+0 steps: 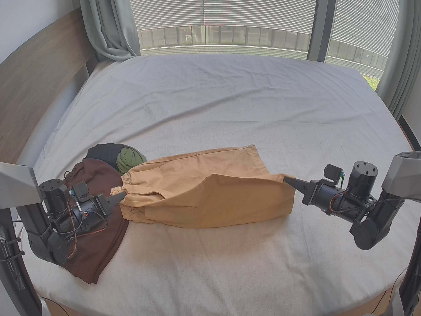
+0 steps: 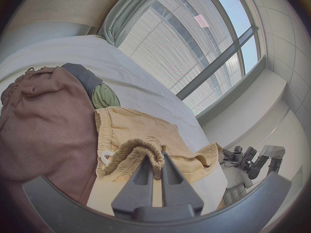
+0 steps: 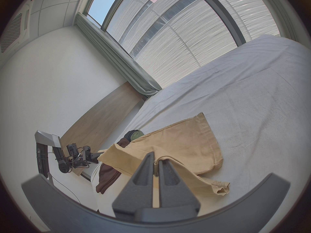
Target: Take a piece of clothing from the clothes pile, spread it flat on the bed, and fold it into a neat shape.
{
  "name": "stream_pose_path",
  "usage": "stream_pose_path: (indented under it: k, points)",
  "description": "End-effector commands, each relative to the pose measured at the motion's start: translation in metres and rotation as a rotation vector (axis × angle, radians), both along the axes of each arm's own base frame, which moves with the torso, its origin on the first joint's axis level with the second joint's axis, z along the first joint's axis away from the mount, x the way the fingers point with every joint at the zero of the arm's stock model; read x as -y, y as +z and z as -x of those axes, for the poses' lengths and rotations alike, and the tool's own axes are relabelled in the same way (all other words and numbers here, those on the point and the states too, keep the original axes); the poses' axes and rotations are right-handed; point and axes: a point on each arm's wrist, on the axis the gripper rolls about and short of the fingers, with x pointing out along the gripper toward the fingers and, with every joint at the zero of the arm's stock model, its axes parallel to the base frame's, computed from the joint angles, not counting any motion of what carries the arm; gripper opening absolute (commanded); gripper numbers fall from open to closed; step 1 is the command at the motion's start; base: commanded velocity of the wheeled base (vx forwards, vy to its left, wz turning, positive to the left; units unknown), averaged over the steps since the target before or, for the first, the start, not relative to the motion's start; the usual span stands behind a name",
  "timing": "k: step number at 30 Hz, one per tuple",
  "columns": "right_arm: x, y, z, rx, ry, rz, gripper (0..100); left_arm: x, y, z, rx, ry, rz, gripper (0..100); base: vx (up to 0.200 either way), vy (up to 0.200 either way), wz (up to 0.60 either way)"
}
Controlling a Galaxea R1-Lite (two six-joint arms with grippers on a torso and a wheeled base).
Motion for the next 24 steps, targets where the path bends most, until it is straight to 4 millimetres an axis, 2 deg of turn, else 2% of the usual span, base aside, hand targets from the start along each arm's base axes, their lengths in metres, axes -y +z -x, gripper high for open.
stream_pose_path:
  k: [1, 7, 24]
  points:
    - [0.000, 0.011, -0.008, 0.033, -0.005, -0.008, 0, -0.001, 0.001, 0.000, 0.006, 0.005, 0.000, 0, 0.000, 0.000, 0.00]
    - [-0.003, 0.028, -0.017, 0.045, -0.003, -0.011, 0, -0.003, 0.001, -0.001, 0.006, 0.011, 0.001, 0, 0.000, 0.000, 0.00]
    - [-0.010, 0.050, -0.046, 0.052, -0.003, -0.012, 0, -0.004, -0.002, -0.008, 0.008, 0.059, -0.005, 0, 0.000, 0.000, 0.00]
